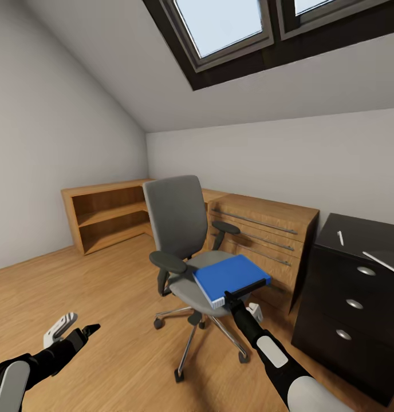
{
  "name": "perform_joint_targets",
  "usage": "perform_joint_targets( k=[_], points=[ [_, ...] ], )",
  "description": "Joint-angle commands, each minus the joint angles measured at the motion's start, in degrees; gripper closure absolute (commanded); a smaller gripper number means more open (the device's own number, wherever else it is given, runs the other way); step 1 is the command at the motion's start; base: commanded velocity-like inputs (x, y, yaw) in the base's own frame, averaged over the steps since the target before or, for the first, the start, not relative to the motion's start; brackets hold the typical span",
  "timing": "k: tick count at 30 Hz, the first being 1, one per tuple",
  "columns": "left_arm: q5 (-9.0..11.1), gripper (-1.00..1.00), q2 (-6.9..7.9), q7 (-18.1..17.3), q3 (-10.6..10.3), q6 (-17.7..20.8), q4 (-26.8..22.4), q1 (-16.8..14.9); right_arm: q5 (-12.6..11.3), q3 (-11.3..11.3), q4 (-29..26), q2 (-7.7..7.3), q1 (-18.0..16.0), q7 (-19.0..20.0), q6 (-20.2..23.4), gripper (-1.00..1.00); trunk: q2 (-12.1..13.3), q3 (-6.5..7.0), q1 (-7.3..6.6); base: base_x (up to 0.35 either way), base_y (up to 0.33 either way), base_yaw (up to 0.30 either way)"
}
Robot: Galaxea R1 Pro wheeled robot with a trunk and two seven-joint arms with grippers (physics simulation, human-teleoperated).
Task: In the bedroom, organize the workspace by keeping the computer under the desk, ensuring the monitor is on the desk, placing the keyboard on the desk next to the monitor, placing the mouse on the desk next to the keyboard, moving the folder from the swivel chair onto the desk next to the mouse, stacking the notebook on top of the folder with the pen on top of the notebook, and positioning the swivel chair next to the desk.
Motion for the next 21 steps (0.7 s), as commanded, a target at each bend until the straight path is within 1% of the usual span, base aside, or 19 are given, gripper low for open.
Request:
perform_joint_targets(
  k=[1,5,9,21],
  points=[
    [0.6,-1.0,0.0,0.5,0.0,0.3,0.0,0.0,-0.6,0.2,0.0,-0.02,0.0,0.2,0.2,1.0,0.0,-0.06,-0.02,-0.189,0.0,0.0],
    [0.6,-1.0,0.0,0.5,0.0,0.3,0.1,0.0,-0.6,0.2,0.0,-0.04,0.0,0.1,0.2,1.0,0.0,-0.06,-0.02,-0.273,-0.07,0.0],
    [0.6,-1.0,-0.05,0.4,-0.1,0.3,0.8,0.0,-0.5,0.2,0.0,-0.05,0.0,0.2,0.1,1.0,0.0,-0.06,-0.02,-0.104,-0.048,0.0],
    [0.5,-1.0,-0.08,0.5,-0.3,0.3,1.1,0.0,-0.5,0.2,-0.2,-0.05,0.0,0.3,0.0,1.0,4.8,2.09,-2.66,-0.006,-0.003,0.0]
  ],
)
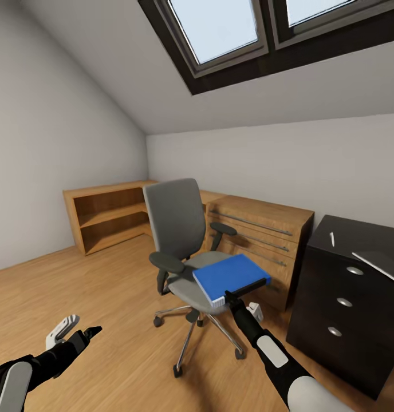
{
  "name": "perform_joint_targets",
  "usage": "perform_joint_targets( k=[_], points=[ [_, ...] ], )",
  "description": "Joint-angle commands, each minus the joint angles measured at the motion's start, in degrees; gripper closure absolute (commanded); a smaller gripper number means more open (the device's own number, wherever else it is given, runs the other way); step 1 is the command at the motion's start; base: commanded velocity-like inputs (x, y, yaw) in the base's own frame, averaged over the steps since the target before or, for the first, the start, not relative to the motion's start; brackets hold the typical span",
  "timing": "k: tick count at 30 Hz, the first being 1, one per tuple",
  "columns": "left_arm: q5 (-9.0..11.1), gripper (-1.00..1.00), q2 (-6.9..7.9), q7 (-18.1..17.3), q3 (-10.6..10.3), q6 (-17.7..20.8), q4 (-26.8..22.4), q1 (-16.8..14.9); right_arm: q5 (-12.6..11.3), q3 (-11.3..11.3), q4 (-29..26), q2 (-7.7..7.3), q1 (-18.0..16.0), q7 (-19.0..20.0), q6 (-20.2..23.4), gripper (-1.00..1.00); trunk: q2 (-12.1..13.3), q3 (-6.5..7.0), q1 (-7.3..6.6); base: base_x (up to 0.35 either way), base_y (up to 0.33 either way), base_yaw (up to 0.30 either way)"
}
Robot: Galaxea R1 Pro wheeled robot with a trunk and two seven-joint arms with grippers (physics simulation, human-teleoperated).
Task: In the bedroom, organize the workspace by keeping the computer under the desk, ensuring the monitor is on the desk, placing the keyboard on the desk next to the monitor, placing the mouse on the desk next to the keyboard, moving the folder from the swivel chair onto the desk next to the mouse, stacking the notebook on top of the folder with the pen on top of the notebook, and positioning the swivel chair next to the desk.
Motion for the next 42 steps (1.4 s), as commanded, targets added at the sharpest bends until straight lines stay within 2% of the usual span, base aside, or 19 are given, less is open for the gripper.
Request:
perform_joint_targets(
  k=[1,5,11,14,15,16,17,19,23,31,37,42],
  points=[
    [0.6,-1.0,0.01,0.5,0.0,0.2,0.2,-0.1,-0.6,0.2,0.0,-0.02,0.0,0.1,0.3,1.0,0.4,0.12,-0.24,0.0,0.0,0.0],
    [-0.6,-1.0,0.13,0.6,0.1,0.0,2.5,0.0,-0.5,0.2,0.0,-0.09,0.0,0.2,0.3,1.0,2.0,0.84,-1.11,0.0,0.0,0.0],
    [-6.5,-1.0,0.34,0.5,0.4,-0.3,8.5,0.0,0.1,0.2,-0.1,-0.19,0.0,0.7,0.3,1.0,4.4,1.92,-2.43,0.0,0.0,0.0],
    [-9.6,-1.0,0.4,0.5,0.5,-3.9,14.6,0.0,0.2,0.2,-0.2,-0.21,-0.1,0.8,0.3,1.0,5.6,2.45,-3.09,0.0,0.0,0.0],
    [-13.3,-1.0,0.41,0.3,0.0,-10.1,21.2,0.0,0.3,0.2,-0.2,-0.26,0.0,0.8,0.3,1.0,6.0,2.63,-3.31,0.0,0.0,0.0],
    [-15.6,-1.0,0.42,0.3,-0.5,-14.1,24.2,0.0,0.3,0.2,-0.3,-0.27,0.0,0.8,0.3,1.0,6.4,2.81,-3.53,0.0,0.0,0.0],
    [-19.8,-1.0,0.42,0.3,-1.7,-21.3,28.6,0.0,0.3,0.2,-0.3,-0.42,0.0,0.9,0.2,1.0,6.8,2.99,-3.75,0.0,0.0,0.0],
    [-21.6,-1.0,0.42,0.3,-2.1,-24.8,30.5,0.0,0.3,0.2,-0.3,-0.56,-0.1,0.9,0.2,1.0,7.6,3.35,-4.19,0.0,0.0,0.0],
    [-23.5,-1.0,0.27,0.2,-2.6,-28.3,33.7,0.0,0.3,0.2,-0.3,-0.71,-0.1,0.9,0.2,1.0,9.2,4.07,-5.07,0.0,0.0,0.0],
    [-23.6,-1.0,0.11,0.3,-2.6,-28.8,34.4,0.0,0.3,0.2,-0.2,-0.49,0.0,0.9,0.1,1.0,12.4,5.51,-6.83,-0.012,0.0,0.0],
    [-23.6,-1.0,0.16,0.3,-2.5,-28.9,35.3,0.0,0.3,0.2,-0.3,-0.52,-0.1,0.8,-0.1,1.0,14.8,6.58,-8.14,-0.238,0.0,0.0],
    [-23.8,-1.0,0.12,0.3,-2.6,-29.6,37.0,0.0,0.3,0.2,-0.2,-0.3,0.0,0.7,-1.2,1.0,16.8,7.48,-9.24,-0.004,0.0,-0.152]
  ],
)
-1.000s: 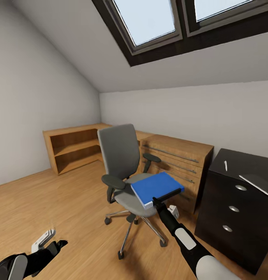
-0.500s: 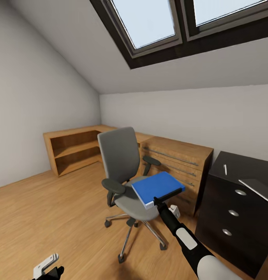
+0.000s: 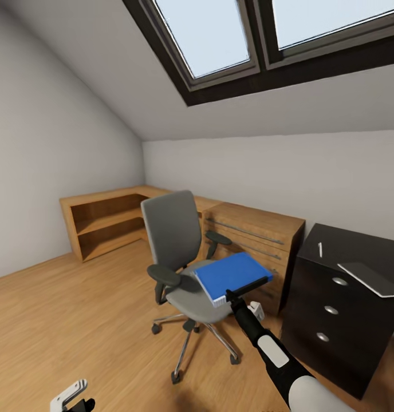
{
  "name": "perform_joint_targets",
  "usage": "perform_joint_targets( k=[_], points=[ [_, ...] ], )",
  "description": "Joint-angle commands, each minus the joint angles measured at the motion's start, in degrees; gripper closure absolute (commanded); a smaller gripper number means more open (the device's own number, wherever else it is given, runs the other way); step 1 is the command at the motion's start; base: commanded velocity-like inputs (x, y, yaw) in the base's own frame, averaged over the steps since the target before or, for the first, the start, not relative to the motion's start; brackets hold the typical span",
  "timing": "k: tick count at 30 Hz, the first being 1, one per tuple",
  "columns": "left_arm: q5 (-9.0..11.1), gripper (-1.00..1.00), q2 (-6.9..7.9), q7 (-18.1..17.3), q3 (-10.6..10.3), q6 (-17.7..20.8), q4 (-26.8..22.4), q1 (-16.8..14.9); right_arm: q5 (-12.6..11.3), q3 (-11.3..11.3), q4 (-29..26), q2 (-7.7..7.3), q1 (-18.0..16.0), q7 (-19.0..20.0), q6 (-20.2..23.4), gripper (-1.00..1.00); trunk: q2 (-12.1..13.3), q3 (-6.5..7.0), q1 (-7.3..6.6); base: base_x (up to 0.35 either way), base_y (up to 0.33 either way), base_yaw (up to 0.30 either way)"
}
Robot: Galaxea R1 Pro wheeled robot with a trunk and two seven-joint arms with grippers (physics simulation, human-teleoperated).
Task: In the bedroom, organize the workspace by keeping the computer under the desk, ensuring the monitor is on the desk, placing the keyboard on the desk next to the monitor, placing the mouse on the desk next to the keyboard, moving the folder from the swivel chair onto the desk next to the mouse, stacking the notebook on top of the folder with the pen on top of the notebook, and positioning the swivel chair next to the desk.
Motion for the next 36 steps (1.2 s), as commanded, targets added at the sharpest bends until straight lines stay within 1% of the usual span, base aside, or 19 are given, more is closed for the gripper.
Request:
perform_joint_targets(
  k=[1,3,4,9,19,26,27,28,30,34,36],
  points=[
    [0.6,-1.0,-0.02,0.5,0.0,-1.7,0.4,0.0,-0.6,0.2,0.0,-0.01,0.0,0.2,0.0,1.0,0.4,0.12,-0.23,-0.001,0.0,-0.241],
    [0.6,-1.0,-0.04,0.6,0.0,-3.6,0.7,0.0,-0.6,0.2,0.0,-0.13,-0.1,0.2,-0.1,1.0,1.2,0.48,-0.67,-0.078,0.0,-0.159],
    [0.7,-1.0,-0.04,0.6,0.0,-3.9,0.8,0.0,-0.6,0.2,0.0,-0.22,-0.1,0.2,-0.1,1.0,1.6,0.66,-0.89,-0.243,0.0,-0.045],
    [0.7,-1.0,-0.04,0.6,0.0,-4.2,0.8,0.0,-0.6,0.2,0.0,-0.42,-0.1,0.3,0.0,1.0,3.6,1.56,-1.99,-0.307,0.037,-0.014],
    [0.7,-1.0,-0.04,0.6,0.0,-4.2,1.3,0.0,-0.7,0.2,-0.1,-0.19,-0.1,0.4,0.0,1.0,7.6,3.35,-4.19,-0.303,0.008,-0.001],
    [0.7,-1.0,-0.09,0.7,-0.1,-4.3,1.8,0.0,-0.7,0.2,-0.1,-0.09,0.0,0.4,-0.1,1.0,10.4,4.61,-5.72,-0.026,0.0,0.0],
    [0.6,-1.0,-0.11,0.7,-0.2,-4.3,2.1,0.0,-0.7,0.2,-0.1,-0.09,-0.1,0.4,-0.1,1.0,10.8,4.79,-5.94,-0.003,0.0,0.0],
    [0.6,-1.0,-0.06,0.7,-0.8,-4.3,3.8,0.0,-0.6,0.2,-0.2,-0.12,-0.1,0.6,-0.1,1.0,11.2,4.97,-6.16,0.0,0.0,0.0],
    [0.6,-1.0,-0.05,0.7,-1.0,-4.3,4.2,0.0,-0.6,0.3,-0.3,-0.15,-0.1,0.7,-0.1,1.0,12.0,5.33,-6.6,0.0,0.0,0.0],
    [0.6,-1.0,-0.05,0.8,-1.1,-4.3,4.5,0.0,-0.6,0.3,-2.7,-0.14,0.0,1.1,-0.1,1.0,13.6,6.05,-7.48,0.0,0.0,0.0],
    [0.6,-1.0,-0.04,0.8,-1.1,-4.3,4.5,0.0,-0.5,0.2,-5.8,-0.19,0.1,0.5,0.0,1.0,14.4,6.4,-7.92,0.0,0.0,0.0]
  ],
)
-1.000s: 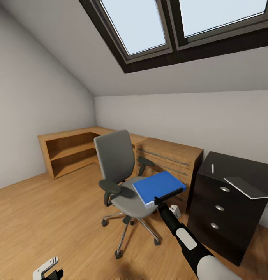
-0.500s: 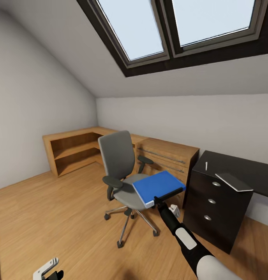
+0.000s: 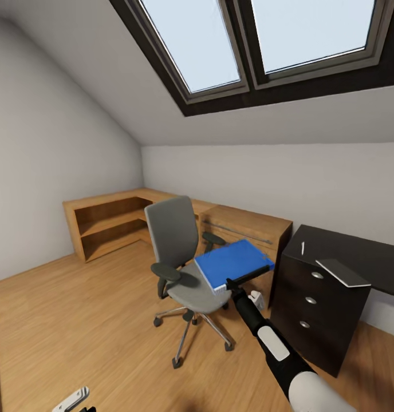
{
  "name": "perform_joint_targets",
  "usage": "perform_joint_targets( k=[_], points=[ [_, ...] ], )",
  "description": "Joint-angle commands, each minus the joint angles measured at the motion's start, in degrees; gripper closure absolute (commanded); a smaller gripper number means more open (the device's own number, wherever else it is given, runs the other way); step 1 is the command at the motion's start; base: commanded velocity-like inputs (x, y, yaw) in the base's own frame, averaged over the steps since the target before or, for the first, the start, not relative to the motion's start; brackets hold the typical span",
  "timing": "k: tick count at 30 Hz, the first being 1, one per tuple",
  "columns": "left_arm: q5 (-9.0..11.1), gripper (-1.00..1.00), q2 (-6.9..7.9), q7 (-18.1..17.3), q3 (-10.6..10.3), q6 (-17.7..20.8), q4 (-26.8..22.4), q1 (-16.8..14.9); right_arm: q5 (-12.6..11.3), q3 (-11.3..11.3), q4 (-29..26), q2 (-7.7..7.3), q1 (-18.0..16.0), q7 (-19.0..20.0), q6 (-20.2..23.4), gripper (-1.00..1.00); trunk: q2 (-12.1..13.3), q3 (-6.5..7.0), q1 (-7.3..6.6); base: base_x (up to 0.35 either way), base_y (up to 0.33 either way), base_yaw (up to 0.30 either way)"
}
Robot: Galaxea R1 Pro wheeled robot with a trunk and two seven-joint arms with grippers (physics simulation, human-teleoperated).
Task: In the bedroom, organize the workspace by keeping the computer under the desk, ensuring the monitor is on the desk, placing the keyboard on the desk next to the monitor, placing the mouse on the desk next to the keyboard, moving the folder from the swivel chair onto the desk next to the mouse, stacking the notebook on top of the folder with the pen on top of the notebook, and positioning the swivel chair next to the desk.
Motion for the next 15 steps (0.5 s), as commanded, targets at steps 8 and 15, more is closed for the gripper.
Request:
perform_joint_targets(
  k=[8,15],
  points=[
    [0.6,-1.0,0.11,0.3,0.0,0.2,-0.1,0.0,-0.7,0.1,-13.0,-0.27,0.0,-12.2,1.9,1.0,3.2,1.37,-1.77,0.0,0.0,0.0],
    [0.7,-1.0,0.12,0.3,0.0,-4.7,0.6,0.0,-0.9,-0.2,-27.6,-4.58,0.0,-23.9,21.0,1.0,6.0,2.63,-3.3,0.0,0.0,0.0]
  ],
)
